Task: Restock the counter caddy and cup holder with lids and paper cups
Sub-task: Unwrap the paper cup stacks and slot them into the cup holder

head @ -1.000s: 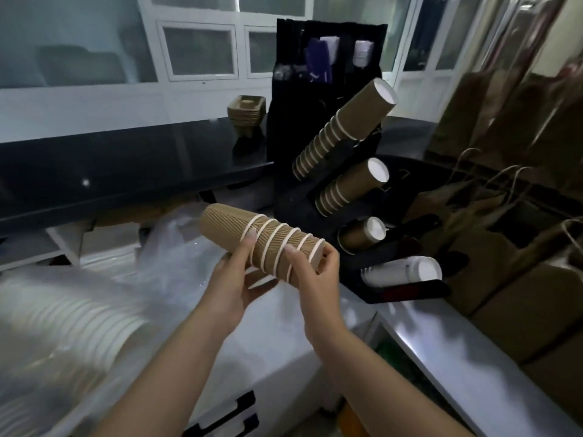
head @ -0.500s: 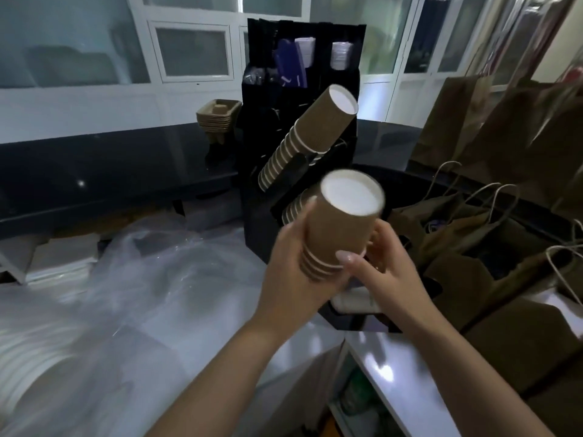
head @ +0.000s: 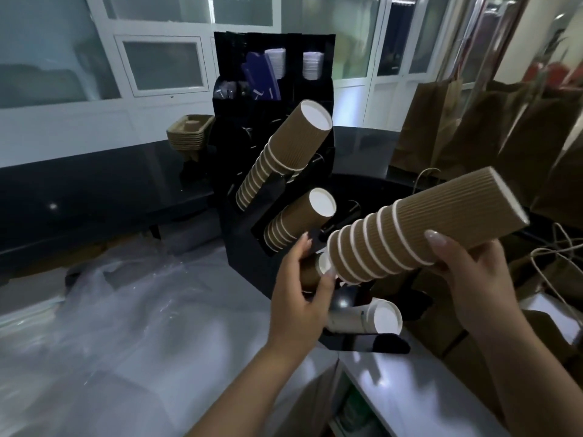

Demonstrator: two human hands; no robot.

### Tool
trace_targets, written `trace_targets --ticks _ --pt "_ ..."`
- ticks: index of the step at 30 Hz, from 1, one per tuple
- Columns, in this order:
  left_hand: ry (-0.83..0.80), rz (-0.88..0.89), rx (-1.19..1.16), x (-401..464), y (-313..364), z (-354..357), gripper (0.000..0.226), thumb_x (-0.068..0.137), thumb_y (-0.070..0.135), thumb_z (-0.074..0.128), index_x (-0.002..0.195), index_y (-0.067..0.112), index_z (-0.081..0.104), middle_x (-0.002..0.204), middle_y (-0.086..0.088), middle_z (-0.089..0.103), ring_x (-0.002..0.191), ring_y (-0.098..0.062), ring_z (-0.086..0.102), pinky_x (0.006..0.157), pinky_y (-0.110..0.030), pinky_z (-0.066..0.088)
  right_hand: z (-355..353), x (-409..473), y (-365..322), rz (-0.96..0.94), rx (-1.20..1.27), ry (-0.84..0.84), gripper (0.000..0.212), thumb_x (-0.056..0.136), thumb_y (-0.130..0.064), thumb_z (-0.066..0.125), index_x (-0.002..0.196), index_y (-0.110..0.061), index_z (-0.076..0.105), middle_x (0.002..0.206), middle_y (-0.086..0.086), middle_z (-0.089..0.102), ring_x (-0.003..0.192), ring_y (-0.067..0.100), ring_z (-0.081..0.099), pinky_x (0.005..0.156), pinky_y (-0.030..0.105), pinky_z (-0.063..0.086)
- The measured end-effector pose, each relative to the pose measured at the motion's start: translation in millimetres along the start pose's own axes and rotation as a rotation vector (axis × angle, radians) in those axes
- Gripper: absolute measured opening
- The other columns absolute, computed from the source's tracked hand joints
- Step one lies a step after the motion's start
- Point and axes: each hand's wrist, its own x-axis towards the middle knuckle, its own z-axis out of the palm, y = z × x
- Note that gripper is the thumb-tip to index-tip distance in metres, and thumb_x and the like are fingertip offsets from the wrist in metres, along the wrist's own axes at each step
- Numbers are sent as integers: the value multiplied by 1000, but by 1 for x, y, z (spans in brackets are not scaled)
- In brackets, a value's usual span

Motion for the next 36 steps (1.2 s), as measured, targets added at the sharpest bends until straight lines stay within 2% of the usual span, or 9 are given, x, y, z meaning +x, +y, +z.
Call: trace_targets --ticks 2,4,6,9,15,19,25,30,36 --pt "17 -89 37 2 -22 -3 35 95 36 54 126 49 42 131 25 50 123 9 46 99 -19 43 -5 2 0 -17 -4 78 94 51 -70 78 121 -11 55 113 -1 66 107 18 64 87 29 57" --pt "7 -112 108 6 -37 -5 24 98 32 52 115 49 49 120 26 55 114 8 51 93 -19 47 -6 6 0 -31 -35 131 80 55 -67 77 118 -21 58 113 -5 66 108 13 63 86 25 56" --pt "20 -68 183 10 -44 -6 15 96 31 50 107 38 57 111 23 56 105 6 54 82 -14 46 -3 7 1 -36 -54 144 54 63 -51 75 111 -32 58 109 -8 66 107 9 63 84 19 55" --pt "16 -56 209 14 -52 -5 19 95 25 51 108 20 63 105 18 56 97 5 55 74 -10 44 5 11 12 -31 -92 166 50 67 -34 72 114 -28 57 109 -8 66 104 6 64 85 19 55" --pt "-213 -251 236 23 -63 2 48 99 35 48 145 24 39 128 15 47 124 -6 46 91 -13 35 22 18 37 51 -98 151 63 63 -32 76 121 -14 58 110 -4 69 100 6 66 80 21 54" --pt "-308 -304 186 34 -62 7 52 101 34 42 150 26 28 150 10 36 138 -6 32 101 -15 27 33 22 52 95 -114 126 68 61 -34 79 123 -16 57 111 -6 68 99 3 66 77 17 54" --pt "-354 -364 142 48 -68 14 54 102 45 31 151 25 25 155 7 30 141 -9 26 103 -17 20 44 21 74 154 -172 113 74 61 -36 83 127 -18 54 115 -6 67 106 6 64 90 29 54" --pt "-331 -384 138 48 -77 15 60 99 52 32 152 25 24 155 8 30 141 -8 27 104 -19 21 44 18 86 145 -216 87 76 62 -36 84 129 -19 53 116 -7 66 108 6 62 90 28 55" --pt "-299 -393 148 47 -83 17 57 100 48 33 152 24 25 155 6 30 142 -9 27 107 -20 22 40 20 99 152 -406 -25 82 54 -63 85 123 -33 55 120 -3 62 117 18 57 94 44 52"
